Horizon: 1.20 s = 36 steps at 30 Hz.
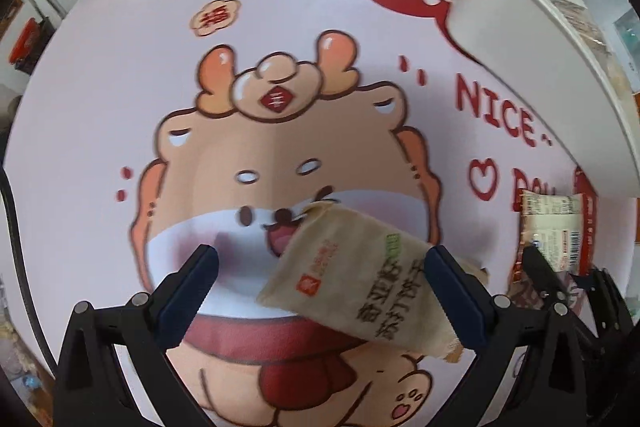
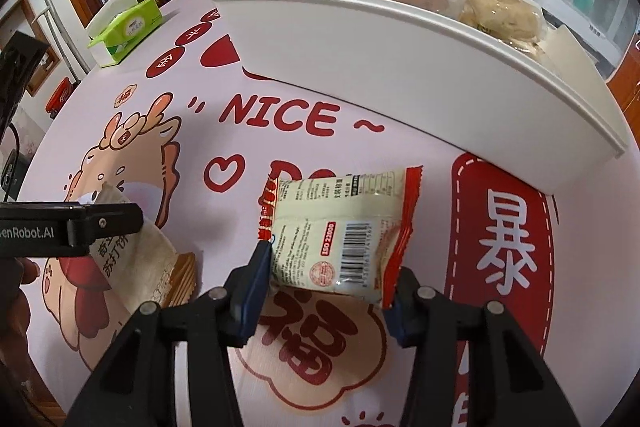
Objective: Organize snacks
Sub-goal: 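Grasp the beige biscuit pack with the left gripper while the right grasps the white-red wrapped bread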
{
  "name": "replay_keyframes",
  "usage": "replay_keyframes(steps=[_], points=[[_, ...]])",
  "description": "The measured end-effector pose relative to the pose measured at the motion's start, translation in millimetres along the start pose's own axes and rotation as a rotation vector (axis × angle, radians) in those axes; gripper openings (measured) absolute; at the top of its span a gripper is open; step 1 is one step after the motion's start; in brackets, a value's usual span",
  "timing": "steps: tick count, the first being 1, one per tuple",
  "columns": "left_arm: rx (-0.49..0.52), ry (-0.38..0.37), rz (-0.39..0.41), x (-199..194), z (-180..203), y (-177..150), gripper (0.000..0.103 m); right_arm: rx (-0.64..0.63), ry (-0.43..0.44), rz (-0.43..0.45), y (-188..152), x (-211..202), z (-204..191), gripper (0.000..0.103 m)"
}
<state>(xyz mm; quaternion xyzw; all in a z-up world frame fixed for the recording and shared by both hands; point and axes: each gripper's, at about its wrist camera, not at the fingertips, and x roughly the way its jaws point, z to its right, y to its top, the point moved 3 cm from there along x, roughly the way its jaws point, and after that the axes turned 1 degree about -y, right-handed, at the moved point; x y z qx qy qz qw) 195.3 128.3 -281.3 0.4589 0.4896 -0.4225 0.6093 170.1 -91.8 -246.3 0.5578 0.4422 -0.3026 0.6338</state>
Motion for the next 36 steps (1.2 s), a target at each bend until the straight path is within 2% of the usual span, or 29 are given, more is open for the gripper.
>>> replay_keyframes(steps=[6, 11, 15, 18, 24, 27, 28, 30, 31, 33, 36], points=[[-0.074, -0.001, -0.061, 0.6, -11.6, -6.5, 0.103, 0.007, 0.003, -0.005, -0.3, 0.0, 1.2, 0.050], [-0.248, -0.034, -0.102, 4.7, -26.8, -17.8, 0.102, 0.005, 0.001, -0.004, -1.2, -0.1, 1.0, 0.050], [-0.342, -0.037, -0.098, 2.4, -33.8, -27.8, 0.102, 0.003, -0.001, -0.003, -0.4, 0.5, 0.1, 0.050], [-0.399, -0.047, -0.127, 5.4, -32.3, -29.9, 0.102, -0.002, -0.002, -0.002, -0.9, 0.2, 0.5, 0.050], [-0.464, 0.033, -0.161, 11.0, -22.8, -24.0, 0.102, -0.008, -0.001, 0.000, 0.2, 0.0, -0.7, 0.050], [-0.440, 0.079, -0.192, 13.8, -8.0, -17.6, 0.102, -0.006, 0.002, 0.000, 0.2, 0.2, -0.3, 0.050], [-0.422, 0.082, -0.189, 13.2, -3.1, -15.8, 0.098, -0.006, 0.004, -0.001, 0.1, 0.4, -0.3, 0.050], [-0.368, 0.073, -0.148, 4.2, 5.6, -13.4, 0.082, -0.003, 0.009, -0.002, 0.2, 0.2, 0.3, 0.050], [-0.347, 0.059, -0.128, 1.2, 11.3, -11.4, 0.068, -0.002, 0.011, -0.003, 0.4, 0.1, 0.6, 0.050], [-0.302, -0.019, -0.115, -2.3, 19.8, -10.7, 0.066, 0.002, 0.013, -0.006, 0.3, -0.2, 0.9, 0.050], [-0.251, -0.070, -0.093, -6.7, 25.4, -13.4, 0.065, 0.007, 0.016, -0.013, -0.1, -0.8, 1.2, 0.050]])
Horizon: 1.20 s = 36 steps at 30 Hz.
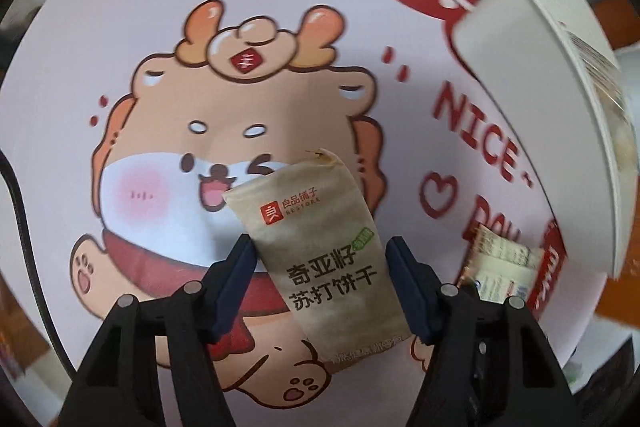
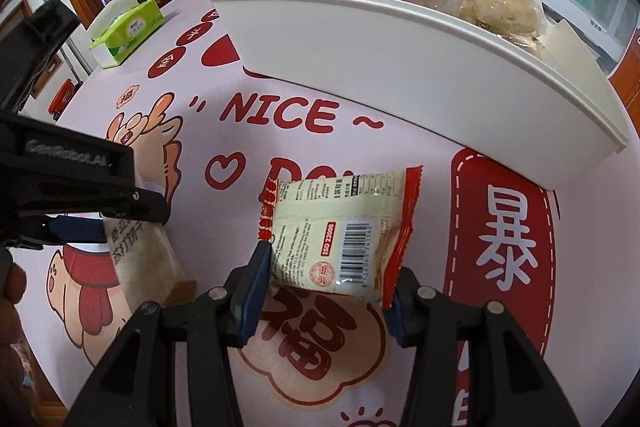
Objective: Organize snacks
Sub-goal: 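Grasp the beige biscuit pack with the left gripper while the right grasps the white-red wrapped bread, then carry the biscuit pack and wrapped bread into the tray and release both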
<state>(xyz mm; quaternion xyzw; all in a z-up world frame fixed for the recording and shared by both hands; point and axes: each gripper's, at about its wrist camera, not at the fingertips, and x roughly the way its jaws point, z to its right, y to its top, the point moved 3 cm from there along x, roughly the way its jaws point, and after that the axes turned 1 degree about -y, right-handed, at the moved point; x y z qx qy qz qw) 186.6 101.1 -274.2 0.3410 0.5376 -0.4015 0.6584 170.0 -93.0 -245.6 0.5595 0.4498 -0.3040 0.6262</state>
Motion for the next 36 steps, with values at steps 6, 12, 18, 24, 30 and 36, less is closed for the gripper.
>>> replay_keyframes(steps=[6, 12, 18, 24, 30, 36], points=[[0.117, -0.038, 0.076, -24.4, 17.4, -23.7, 0.064, 0.030, 0.022, -0.018, -3.0, -6.1, 3.1, 0.050], [0.279, -0.068, 0.235, -80.7, 56.0, -20.8, 0.057, 0.037, 0.016, 0.072, 5.8, -42.0, 5.5, 0.050], [0.415, -0.098, 0.418, -153.9, 90.3, 17.8, 0.057, 0.038, 0.011, 0.213, 36.2, -95.5, 16.2, 0.050], [0.515, -0.142, 0.548, -201.7, 136.0, 53.8, 0.057, 0.028, -0.017, 0.360, 85.6, -146.0, 34.8, 0.050], [0.594, -0.138, 0.608, -216.0, 186.2, 75.7, 0.057, 0.056, -0.122, 0.480, 142.5, -180.8, 62.8, 0.050], [0.640, -0.088, 0.625, -205.4, 223.9, 94.0, 0.057, 0.092, -0.170, 0.484, 180.5, -176.3, 89.6, 0.050]])
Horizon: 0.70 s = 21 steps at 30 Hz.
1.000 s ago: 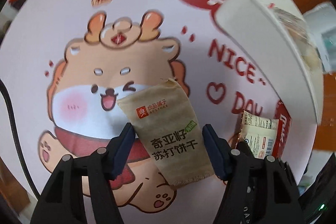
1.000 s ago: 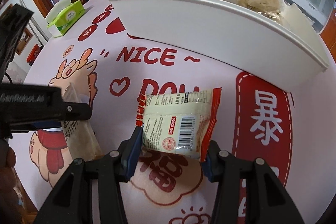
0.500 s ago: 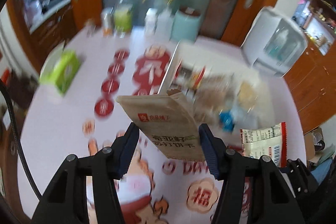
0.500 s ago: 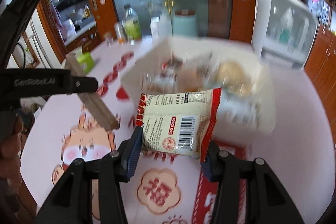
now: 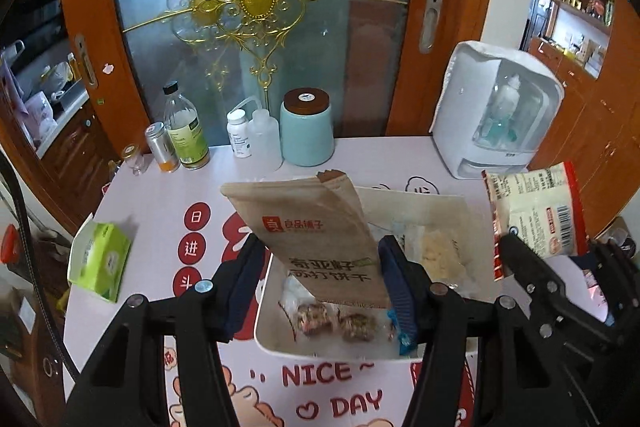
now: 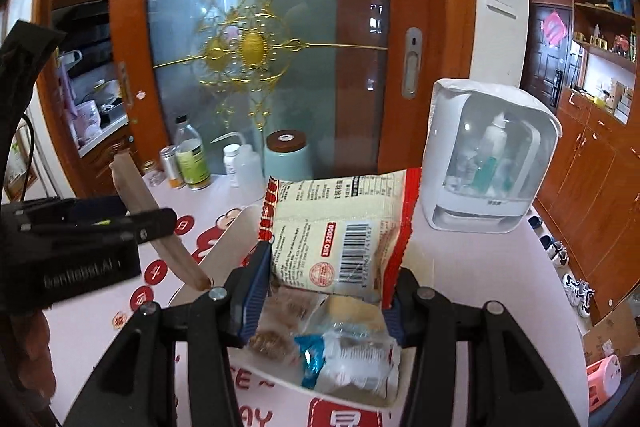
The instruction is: Organize snacks
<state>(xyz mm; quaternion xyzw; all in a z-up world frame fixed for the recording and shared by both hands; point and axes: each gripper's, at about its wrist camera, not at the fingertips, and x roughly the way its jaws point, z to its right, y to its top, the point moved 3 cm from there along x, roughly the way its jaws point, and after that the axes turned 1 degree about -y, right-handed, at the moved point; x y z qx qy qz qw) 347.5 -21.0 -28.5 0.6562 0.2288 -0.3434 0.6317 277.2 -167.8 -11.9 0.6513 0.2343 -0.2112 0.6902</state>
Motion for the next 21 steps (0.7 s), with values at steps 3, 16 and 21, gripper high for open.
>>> replay_keyframes(steps=[3, 16, 21], points=[[0.002, -0.010, -0.027, 17.4, 3.4, 4.2, 0.059, 0.013, -0.010, -0.014, 2.5, 14.6, 6.0, 0.052], [-0.090, -0.011, -0.098, 44.4, -29.0, -17.6, 0.100, 0.069, -0.004, -0.127, -24.4, 45.8, 19.1, 0.088], [-0.082, -0.001, -0.071, 24.1, -31.4, -24.9, 0.100, 0.078, -0.016, -0.144, -30.7, 43.2, 15.4, 0.088]])
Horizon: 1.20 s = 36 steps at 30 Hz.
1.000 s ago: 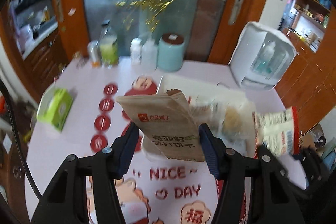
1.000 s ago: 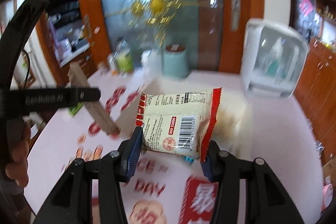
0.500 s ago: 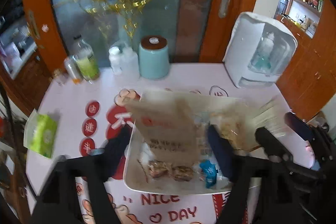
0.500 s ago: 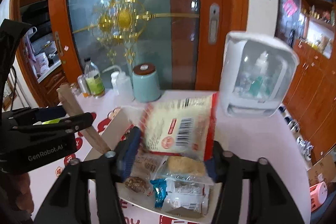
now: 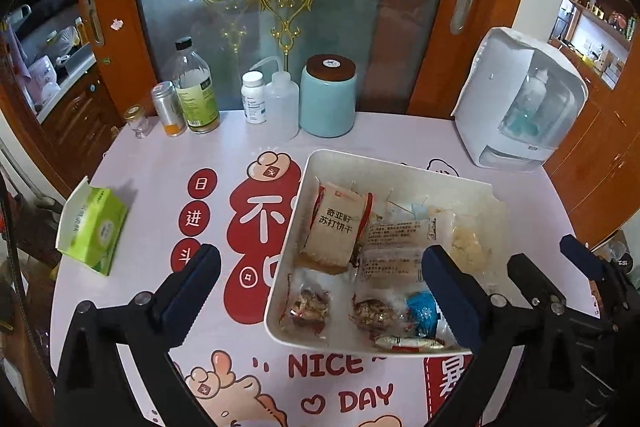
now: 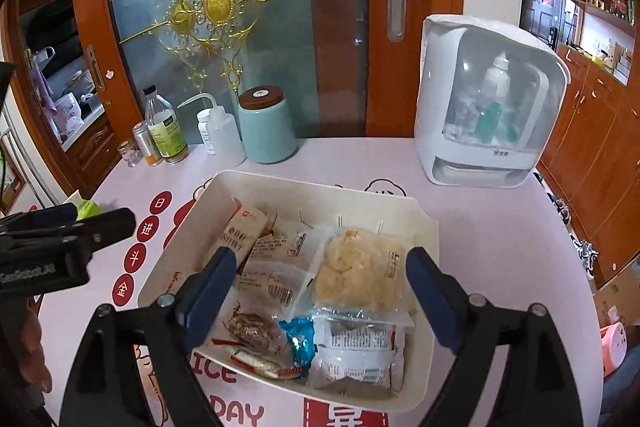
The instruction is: Organize snacks
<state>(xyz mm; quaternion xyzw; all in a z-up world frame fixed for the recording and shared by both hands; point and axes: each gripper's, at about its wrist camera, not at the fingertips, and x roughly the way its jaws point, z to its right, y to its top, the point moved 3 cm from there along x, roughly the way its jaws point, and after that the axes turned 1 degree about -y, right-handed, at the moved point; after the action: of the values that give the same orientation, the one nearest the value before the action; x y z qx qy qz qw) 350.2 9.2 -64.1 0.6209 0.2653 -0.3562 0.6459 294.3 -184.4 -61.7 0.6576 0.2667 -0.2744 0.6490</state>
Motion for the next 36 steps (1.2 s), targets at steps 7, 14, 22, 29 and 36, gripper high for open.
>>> replay_keyframes(steps=[7, 14, 22, 29, 36], points=[[0.018, 0.005, 0.044, -41.4, -0.9, -13.6, 0.100, -0.004, 0.006, -0.003, -8.6, -21.7, -9.6, 0.088], [0.043, 0.008, 0.078, -96.0, -2.2, -45.0, 0.100, 0.013, -0.005, 0.011, -30.0, -69.0, -18.1, 0.088], [0.082, -0.007, 0.092, -154.0, -3.6, -100.9, 0.100, 0.030, -0.008, -0.013, -74.3, -129.0, -31.6, 0.088], [0.074, 0.009, 0.079, -187.6, -6.7, -151.0, 0.102, 0.028, 0.014, -0.050, -111.0, -170.5, -42.0, 0.088], [-0.007, 0.012, -0.011, -206.8, -12.7, -194.2, 0.102, 0.008, 0.050, -0.096, -143.5, -202.7, -48.7, 0.088]])
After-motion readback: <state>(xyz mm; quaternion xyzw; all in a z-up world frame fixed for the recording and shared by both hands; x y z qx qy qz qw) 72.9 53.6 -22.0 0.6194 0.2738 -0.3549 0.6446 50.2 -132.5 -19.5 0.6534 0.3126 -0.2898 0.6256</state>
